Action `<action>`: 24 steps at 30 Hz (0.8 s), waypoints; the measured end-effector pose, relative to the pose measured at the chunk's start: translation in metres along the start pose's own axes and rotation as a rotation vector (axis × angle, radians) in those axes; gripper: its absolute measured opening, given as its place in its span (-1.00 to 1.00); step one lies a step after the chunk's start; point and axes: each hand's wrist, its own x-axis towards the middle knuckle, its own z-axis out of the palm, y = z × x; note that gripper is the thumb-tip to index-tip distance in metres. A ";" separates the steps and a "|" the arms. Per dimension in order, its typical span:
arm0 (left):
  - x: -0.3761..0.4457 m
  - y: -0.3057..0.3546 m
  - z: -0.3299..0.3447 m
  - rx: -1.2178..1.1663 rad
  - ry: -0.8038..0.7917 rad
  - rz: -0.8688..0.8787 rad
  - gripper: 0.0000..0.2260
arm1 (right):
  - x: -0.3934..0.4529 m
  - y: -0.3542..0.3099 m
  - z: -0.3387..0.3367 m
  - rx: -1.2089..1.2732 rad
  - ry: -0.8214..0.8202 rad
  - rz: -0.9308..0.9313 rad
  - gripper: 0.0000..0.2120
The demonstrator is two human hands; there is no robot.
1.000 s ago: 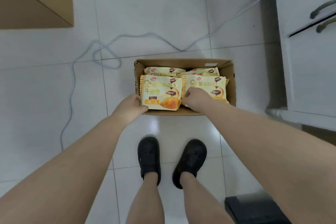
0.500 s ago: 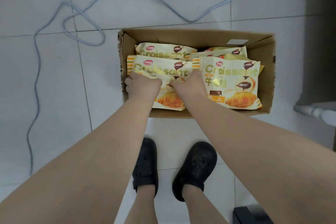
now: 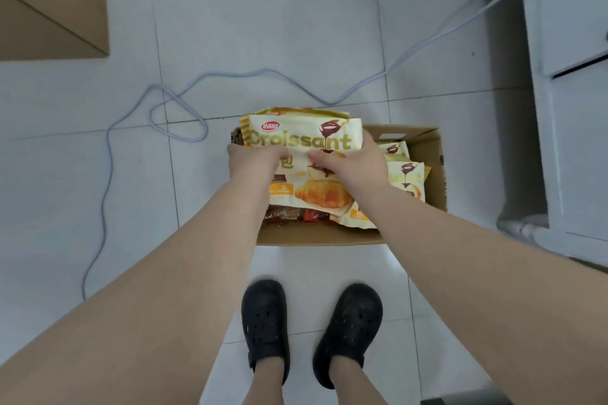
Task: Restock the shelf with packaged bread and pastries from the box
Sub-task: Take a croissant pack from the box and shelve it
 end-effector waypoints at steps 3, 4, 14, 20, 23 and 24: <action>-0.041 0.030 -0.018 0.003 -0.077 0.120 -0.71 | -0.021 -0.053 -0.034 0.021 -0.044 -0.072 -0.54; -0.060 0.044 -0.025 0.008 -0.079 0.163 -0.78 | -0.031 -0.075 -0.047 0.035 -0.046 -0.094 -0.50; -0.329 0.213 -0.091 0.028 -0.121 0.689 -0.43 | -0.207 -0.302 -0.230 0.250 0.001 -0.384 -0.58; -0.506 0.307 -0.120 -0.023 -0.187 1.012 -0.42 | -0.336 -0.410 -0.341 0.295 0.063 -0.626 -0.73; -0.580 0.341 -0.131 -0.021 -0.220 1.146 -0.39 | -0.393 -0.444 -0.386 0.264 0.097 -0.700 -0.51; -0.600 0.352 -0.133 -0.028 -0.233 1.185 -0.39 | -0.411 -0.452 -0.399 0.253 0.115 -0.720 -0.36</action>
